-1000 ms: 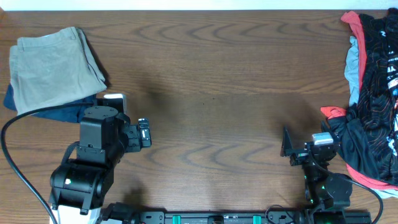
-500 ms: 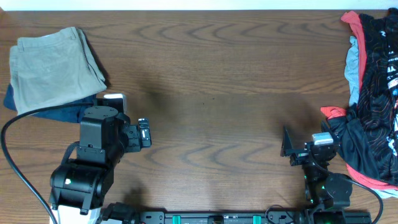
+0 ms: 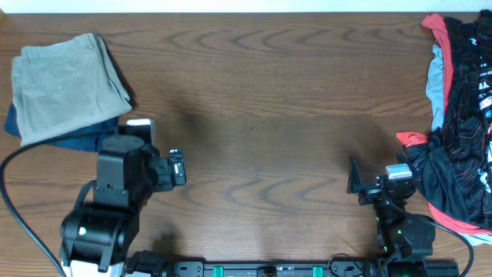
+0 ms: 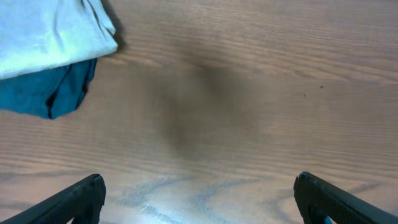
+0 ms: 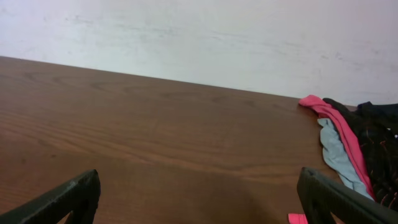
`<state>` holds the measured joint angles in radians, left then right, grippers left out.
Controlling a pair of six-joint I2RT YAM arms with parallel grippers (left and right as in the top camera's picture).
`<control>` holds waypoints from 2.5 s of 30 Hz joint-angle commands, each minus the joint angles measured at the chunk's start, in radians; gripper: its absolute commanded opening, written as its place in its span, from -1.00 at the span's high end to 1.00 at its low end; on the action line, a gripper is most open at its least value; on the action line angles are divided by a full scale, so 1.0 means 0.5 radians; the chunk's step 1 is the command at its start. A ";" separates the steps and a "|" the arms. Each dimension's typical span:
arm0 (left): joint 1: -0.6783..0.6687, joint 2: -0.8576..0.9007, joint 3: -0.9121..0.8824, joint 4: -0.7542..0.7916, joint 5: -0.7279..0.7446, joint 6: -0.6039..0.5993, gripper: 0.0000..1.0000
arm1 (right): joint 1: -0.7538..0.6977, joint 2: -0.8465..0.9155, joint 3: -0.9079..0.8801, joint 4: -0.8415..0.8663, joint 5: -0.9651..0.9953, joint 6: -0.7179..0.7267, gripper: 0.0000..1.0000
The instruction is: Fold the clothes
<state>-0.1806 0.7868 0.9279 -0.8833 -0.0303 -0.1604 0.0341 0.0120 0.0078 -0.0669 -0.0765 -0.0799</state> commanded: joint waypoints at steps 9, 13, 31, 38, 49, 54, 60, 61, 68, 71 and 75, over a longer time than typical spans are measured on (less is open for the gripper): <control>0.259 -0.607 -0.763 0.444 -0.031 0.005 -0.95 | 0.024 -0.013 -0.005 -0.007 0.018 0.031 -0.98; 0.320 -0.876 -1.074 0.781 -0.031 0.004 -0.96 | 0.024 -0.013 -0.005 -0.007 0.018 0.031 -0.99; 0.417 -1.509 -1.848 2.181 -0.009 0.441 -0.96 | 0.024 -0.013 -0.005 -0.007 0.018 0.031 -0.99; 0.417 -1.571 -1.848 1.626 -0.008 0.171 -0.95 | 0.024 -0.013 -0.005 -0.007 0.018 0.031 -0.98; 0.417 -1.571 -1.848 1.622 0.043 0.160 -0.96 | 0.024 -0.013 -0.005 -0.007 0.018 0.031 -0.98; 0.417 -1.571 -1.848 1.623 0.043 0.160 -0.96 | 0.024 -0.013 -0.005 -0.007 0.018 0.031 -0.99; 0.417 -1.571 -1.848 1.623 0.043 0.160 -0.96 | 0.024 -0.013 -0.005 -0.007 0.018 0.031 -0.99; 0.417 -1.571 -1.848 1.623 0.043 0.160 -0.96 | 0.024 -0.013 -0.005 -0.007 0.018 0.031 -0.98; 0.417 -1.569 -1.848 1.623 0.043 0.159 -0.96 | 0.024 -0.013 -0.005 -0.007 0.018 0.031 -0.98; 0.417 -1.566 -1.848 1.623 0.043 0.160 -0.96 | 0.024 -0.013 -0.005 -0.007 0.018 0.031 -0.99; 0.417 -1.566 -1.848 1.623 0.043 0.160 -0.96 | 0.024 -0.013 -0.005 -0.007 0.018 0.031 -0.98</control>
<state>0.0238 0.0105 0.0196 -0.0269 -0.0029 -0.0750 0.0341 0.0116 0.0078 -0.0666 -0.0734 -0.0792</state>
